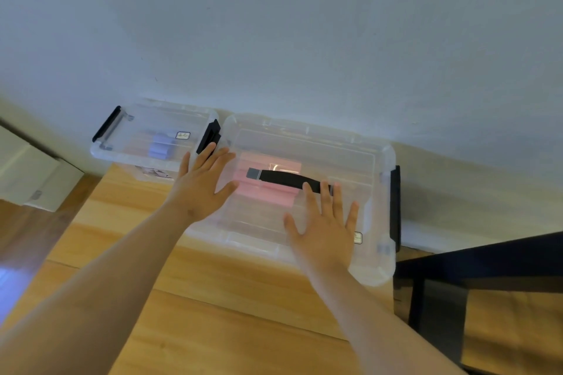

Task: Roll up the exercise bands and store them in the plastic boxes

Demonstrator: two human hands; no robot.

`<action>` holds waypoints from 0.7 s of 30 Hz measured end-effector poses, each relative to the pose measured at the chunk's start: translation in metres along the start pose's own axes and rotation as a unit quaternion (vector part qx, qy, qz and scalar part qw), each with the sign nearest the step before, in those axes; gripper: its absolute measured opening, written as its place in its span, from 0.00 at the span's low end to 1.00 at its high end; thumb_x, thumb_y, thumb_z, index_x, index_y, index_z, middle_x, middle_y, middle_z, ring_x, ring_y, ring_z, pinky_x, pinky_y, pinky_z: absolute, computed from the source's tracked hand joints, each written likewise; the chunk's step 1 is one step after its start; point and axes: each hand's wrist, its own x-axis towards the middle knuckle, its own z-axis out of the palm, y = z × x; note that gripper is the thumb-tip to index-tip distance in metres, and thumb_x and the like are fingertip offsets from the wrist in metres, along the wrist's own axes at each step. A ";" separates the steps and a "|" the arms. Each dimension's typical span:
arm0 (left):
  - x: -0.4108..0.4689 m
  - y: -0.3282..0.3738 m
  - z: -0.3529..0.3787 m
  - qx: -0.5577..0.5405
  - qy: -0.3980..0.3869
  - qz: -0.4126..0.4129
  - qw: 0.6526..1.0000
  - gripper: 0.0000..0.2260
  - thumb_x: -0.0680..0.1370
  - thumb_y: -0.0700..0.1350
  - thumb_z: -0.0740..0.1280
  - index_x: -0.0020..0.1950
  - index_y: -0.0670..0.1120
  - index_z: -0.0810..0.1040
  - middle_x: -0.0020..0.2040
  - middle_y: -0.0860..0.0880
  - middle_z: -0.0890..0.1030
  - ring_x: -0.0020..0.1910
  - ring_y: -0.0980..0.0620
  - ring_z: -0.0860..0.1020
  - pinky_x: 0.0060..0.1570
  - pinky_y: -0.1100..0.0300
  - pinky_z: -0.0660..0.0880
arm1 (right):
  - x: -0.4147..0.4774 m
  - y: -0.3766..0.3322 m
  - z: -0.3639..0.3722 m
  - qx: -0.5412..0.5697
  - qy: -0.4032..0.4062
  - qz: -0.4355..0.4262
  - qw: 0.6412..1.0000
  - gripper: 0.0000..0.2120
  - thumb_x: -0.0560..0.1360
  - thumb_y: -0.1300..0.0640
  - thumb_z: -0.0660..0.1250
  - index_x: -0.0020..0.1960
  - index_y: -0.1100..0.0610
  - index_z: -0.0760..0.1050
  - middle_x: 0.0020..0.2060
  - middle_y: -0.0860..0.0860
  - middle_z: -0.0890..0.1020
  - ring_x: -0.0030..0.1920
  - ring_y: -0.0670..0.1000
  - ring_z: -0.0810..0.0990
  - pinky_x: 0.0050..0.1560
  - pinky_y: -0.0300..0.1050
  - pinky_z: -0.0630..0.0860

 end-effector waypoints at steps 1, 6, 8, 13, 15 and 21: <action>-0.001 0.004 -0.001 0.008 -0.011 -0.009 1.000 0.30 0.80 0.63 0.48 0.79 0.51 0.52 0.80 0.53 0.51 0.78 0.55 0.40 0.76 0.45 0.38 | 0.000 0.000 0.000 0.001 -0.003 -0.001 1.000 0.37 0.70 0.34 0.32 0.77 0.44 0.41 0.78 0.50 0.40 0.75 0.51 0.30 0.71 0.58 0.28; -0.017 0.029 -0.004 -0.002 0.042 -0.062 0.997 0.27 0.83 0.54 0.53 0.80 0.48 0.49 0.81 0.49 0.45 0.79 0.49 0.40 0.76 0.46 0.40 | 0.000 0.002 -0.008 0.010 -0.032 -0.015 0.999 0.33 0.76 0.34 0.40 0.78 0.45 0.41 0.78 0.51 0.39 0.75 0.52 0.30 0.72 0.60 0.29; -0.026 0.036 -0.005 -0.003 0.036 -0.071 0.997 0.28 0.83 0.54 0.53 0.80 0.47 0.48 0.81 0.48 0.44 0.79 0.49 0.40 0.76 0.48 0.40 | -0.002 0.007 -0.013 0.021 -0.053 -0.036 0.998 0.33 0.79 0.37 0.47 0.78 0.46 0.40 0.77 0.51 0.38 0.75 0.52 0.30 0.72 0.60 0.30; -0.041 0.061 -0.014 0.015 0.025 -0.013 0.999 0.28 0.83 0.55 0.52 0.80 0.47 0.46 0.81 0.49 0.45 0.79 0.49 0.41 0.76 0.49 0.42 | -0.013 0.027 -0.028 -0.004 -0.072 -0.086 0.994 0.32 0.80 0.39 0.48 0.78 0.47 0.38 0.77 0.50 0.37 0.75 0.51 0.29 0.74 0.55 0.31; -0.045 0.072 -0.020 0.024 0.013 -0.007 1.000 0.28 0.84 0.55 0.52 0.80 0.47 0.47 0.81 0.48 0.46 0.79 0.49 0.41 0.77 0.49 0.42 | -0.019 0.032 -0.039 -0.022 -0.072 -0.100 0.992 0.31 0.80 0.40 0.47 0.78 0.48 0.39 0.77 0.50 0.37 0.75 0.51 0.30 0.74 0.54 0.32; -0.079 0.123 -0.054 0.026 0.020 0.034 0.999 0.27 0.84 0.54 0.51 0.80 0.47 0.48 0.81 0.49 0.49 0.79 0.51 0.45 0.77 0.51 0.43 | -0.044 0.046 -0.095 -0.033 -0.048 -0.146 0.988 0.29 0.82 0.43 0.47 0.78 0.52 0.45 0.78 0.51 0.49 0.78 0.50 0.43 0.76 0.51 0.38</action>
